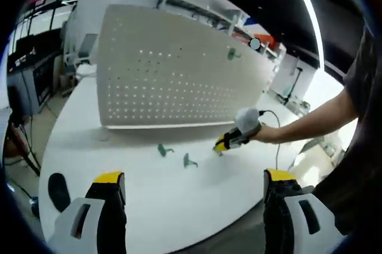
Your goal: Insert the hook assembly into the mounting plate slot until the hook locks in place.
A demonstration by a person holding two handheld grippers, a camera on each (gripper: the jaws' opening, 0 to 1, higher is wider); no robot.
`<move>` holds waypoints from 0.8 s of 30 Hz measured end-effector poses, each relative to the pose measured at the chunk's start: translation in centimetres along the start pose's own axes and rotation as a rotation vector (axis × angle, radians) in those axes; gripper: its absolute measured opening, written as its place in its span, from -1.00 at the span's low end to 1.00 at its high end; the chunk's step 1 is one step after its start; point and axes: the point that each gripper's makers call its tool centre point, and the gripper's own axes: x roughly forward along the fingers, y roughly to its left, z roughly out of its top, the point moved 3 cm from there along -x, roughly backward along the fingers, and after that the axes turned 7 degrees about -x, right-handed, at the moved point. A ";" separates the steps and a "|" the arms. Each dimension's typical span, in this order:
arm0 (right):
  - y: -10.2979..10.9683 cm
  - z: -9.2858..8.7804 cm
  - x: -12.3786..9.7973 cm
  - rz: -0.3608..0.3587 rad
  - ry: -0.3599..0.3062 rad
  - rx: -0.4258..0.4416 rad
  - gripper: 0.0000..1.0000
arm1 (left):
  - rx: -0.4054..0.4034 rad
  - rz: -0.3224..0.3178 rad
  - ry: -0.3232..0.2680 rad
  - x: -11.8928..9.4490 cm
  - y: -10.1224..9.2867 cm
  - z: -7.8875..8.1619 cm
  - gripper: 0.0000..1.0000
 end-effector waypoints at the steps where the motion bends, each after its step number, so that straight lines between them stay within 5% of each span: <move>1: 0.0 0.0 0.0 0.002 0.001 0.000 -0.93 | -0.002 0.002 -0.001 0.0 0.1 0.0 0.95; 17: -0.6 -0.3 -0.7 -0.029 0.007 0.063 -0.96 | -0.009 0.007 -0.012 -0.5 0.0 -0.2 0.95; 24: -1.1 1.4 -2.4 -0.069 -0.081 0.169 -0.96 | -0.004 -0.004 0.000 -0.5 -0.1 -0.8 0.95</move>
